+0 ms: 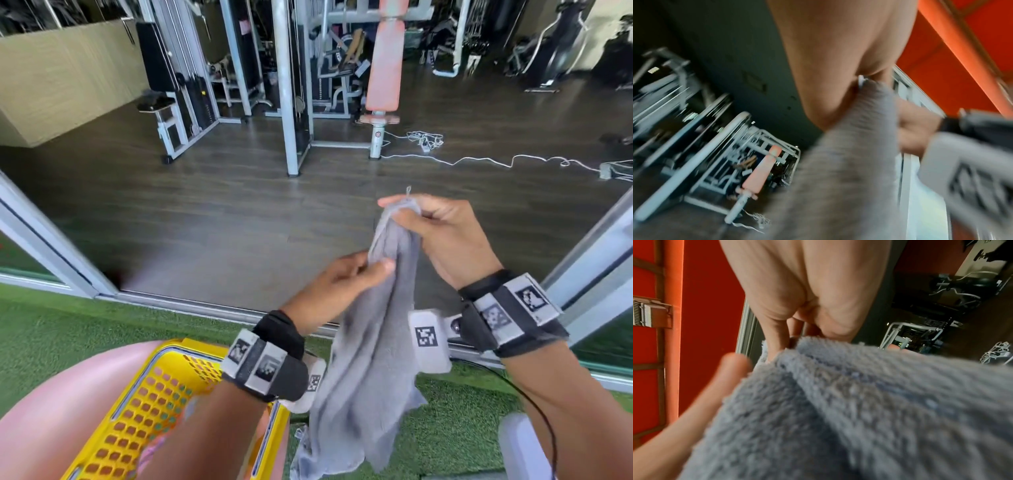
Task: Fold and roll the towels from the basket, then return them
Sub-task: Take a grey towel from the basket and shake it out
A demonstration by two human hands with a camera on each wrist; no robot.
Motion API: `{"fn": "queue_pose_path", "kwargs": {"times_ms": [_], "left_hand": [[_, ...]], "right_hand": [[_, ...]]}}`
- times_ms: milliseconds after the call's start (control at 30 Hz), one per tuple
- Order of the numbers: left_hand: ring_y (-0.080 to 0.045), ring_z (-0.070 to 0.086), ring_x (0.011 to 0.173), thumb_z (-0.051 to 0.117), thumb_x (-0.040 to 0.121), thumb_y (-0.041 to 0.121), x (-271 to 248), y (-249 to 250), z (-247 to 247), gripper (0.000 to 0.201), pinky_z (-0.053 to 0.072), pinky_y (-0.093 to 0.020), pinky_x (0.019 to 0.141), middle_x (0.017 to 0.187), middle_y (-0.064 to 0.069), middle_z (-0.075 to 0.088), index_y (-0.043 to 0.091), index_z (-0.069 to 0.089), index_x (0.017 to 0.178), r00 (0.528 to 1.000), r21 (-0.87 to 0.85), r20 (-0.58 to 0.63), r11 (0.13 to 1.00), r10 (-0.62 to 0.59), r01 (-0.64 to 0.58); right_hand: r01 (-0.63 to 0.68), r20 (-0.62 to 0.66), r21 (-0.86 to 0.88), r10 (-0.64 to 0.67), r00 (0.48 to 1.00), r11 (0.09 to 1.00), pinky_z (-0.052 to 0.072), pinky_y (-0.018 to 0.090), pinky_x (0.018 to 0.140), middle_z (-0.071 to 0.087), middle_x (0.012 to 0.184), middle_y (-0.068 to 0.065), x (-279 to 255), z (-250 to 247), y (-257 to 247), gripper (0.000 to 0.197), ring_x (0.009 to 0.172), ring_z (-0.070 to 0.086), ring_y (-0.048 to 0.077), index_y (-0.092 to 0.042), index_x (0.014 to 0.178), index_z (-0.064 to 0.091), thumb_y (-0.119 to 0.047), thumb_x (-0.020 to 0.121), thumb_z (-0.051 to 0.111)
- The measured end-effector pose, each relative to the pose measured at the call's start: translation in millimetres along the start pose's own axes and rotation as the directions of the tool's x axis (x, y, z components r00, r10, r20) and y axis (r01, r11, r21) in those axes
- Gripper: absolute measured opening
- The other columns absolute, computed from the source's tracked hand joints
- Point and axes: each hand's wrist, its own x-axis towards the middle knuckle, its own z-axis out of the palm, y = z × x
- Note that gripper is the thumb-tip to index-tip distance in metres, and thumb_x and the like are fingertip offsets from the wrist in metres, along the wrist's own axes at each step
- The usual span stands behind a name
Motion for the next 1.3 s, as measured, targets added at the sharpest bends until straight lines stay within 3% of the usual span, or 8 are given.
{"fn": "queue_pose_path", "kwargs": {"times_ms": [233,367,533,767,867,967,1100,1300], "left_hand": [[-0.011,0.044,0.069,0.048,0.099,0.020,6,3,-10,0.032,0.037,-0.027,0.066,0.071,-0.008,0.046,-0.007,0.058,0.084,0.952,-0.028,-0.278,0.989,0.129,-0.142],[-0.021,0.061,0.100,0.040,0.102,0.014,1,2,-13,0.034,0.044,-0.036,0.098,0.104,-0.019,0.067,-0.010,0.064,0.106,0.965,0.044,-0.204,0.986,0.168,-0.163],[0.000,0.051,0.069,0.047,0.098,0.017,0,8,-23,0.026,0.042,-0.022,0.070,0.068,0.015,0.057,0.013,0.063,0.078,0.955,0.205,-0.215,0.965,0.206,-0.162],[-0.013,0.024,0.061,0.050,0.099,0.020,8,26,-59,0.043,0.024,-0.029,0.057,0.065,-0.005,0.024,-0.003,0.034,0.065,0.694,0.139,-0.678,0.970,0.241,-0.200],[-0.011,0.036,0.060,0.050,0.097,0.038,-5,13,-39,0.049,0.031,-0.024,0.057,0.062,0.001,0.040,-0.005,0.054,0.075,0.858,0.150,-0.506,0.988,0.091,-0.017],[-0.007,0.045,0.062,0.056,0.096,0.024,-19,-5,-15,0.027,0.039,-0.015,0.059,0.064,0.002,0.052,0.004,0.059,0.078,0.987,0.157,-0.161,0.988,0.014,0.012],[-0.011,0.049,0.070,0.055,0.094,0.019,-17,-9,-32,0.020,0.039,-0.021,0.068,0.066,-0.013,0.050,0.009,0.064,0.079,0.955,0.063,-0.276,0.994,0.105,-0.091],[-0.006,0.024,0.043,0.053,0.098,0.028,-22,-7,-62,0.048,0.021,-0.023,0.044,0.047,0.012,0.027,0.023,0.041,0.051,0.818,-0.132,-0.570,0.991,-0.075,-0.001]], "right_hand": [[-0.057,0.029,0.024,0.056,0.998,0.998,0.049,0.039,0.082,0.072,0.086,0.012,-16,25,16,0.009,0.082,0.062,0.020,-0.004,0.079,0.065,-0.010,0.082,0.071],[0.003,0.157,-0.154,0.022,0.987,0.988,0.050,0.034,0.074,0.066,0.078,0.021,-15,31,4,0.014,0.073,0.059,0.015,0.003,0.079,0.064,-0.005,0.077,0.076],[-0.028,0.127,-0.152,0.047,0.991,0.988,0.048,0.027,0.070,0.068,0.078,0.020,-21,34,13,0.018,0.072,0.058,0.015,0.004,0.083,0.063,-0.007,0.078,0.076],[-0.122,-0.004,-0.200,0.124,0.992,0.972,0.045,0.019,0.080,0.070,0.087,-0.012,-57,44,57,0.012,0.084,0.059,0.000,-0.014,0.093,0.072,-0.012,0.093,0.061],[0.002,-0.037,-0.220,-0.011,0.999,0.975,0.044,0.020,0.074,0.069,0.079,0.003,-42,45,32,0.016,0.077,0.059,0.006,-0.019,0.099,0.068,-0.007,0.093,0.058],[0.069,0.041,-0.190,-0.063,0.997,0.979,0.030,0.024,0.054,0.039,0.061,0.026,-25,51,8,0.010,0.055,0.035,0.018,-0.008,0.104,0.058,-0.007,0.095,0.055],[0.049,0.059,-0.228,-0.036,0.998,0.972,0.038,0.021,0.063,0.052,0.072,0.002,-39,55,31,0.008,0.066,0.045,0.005,-0.009,0.089,0.059,-0.011,0.096,0.055],[-0.119,0.050,-0.267,0.137,0.989,0.956,0.030,0.018,0.056,0.040,0.063,-0.009,-75,53,54,0.020,0.060,0.035,0.003,-0.007,0.075,0.058,-0.014,0.094,0.059]]}}
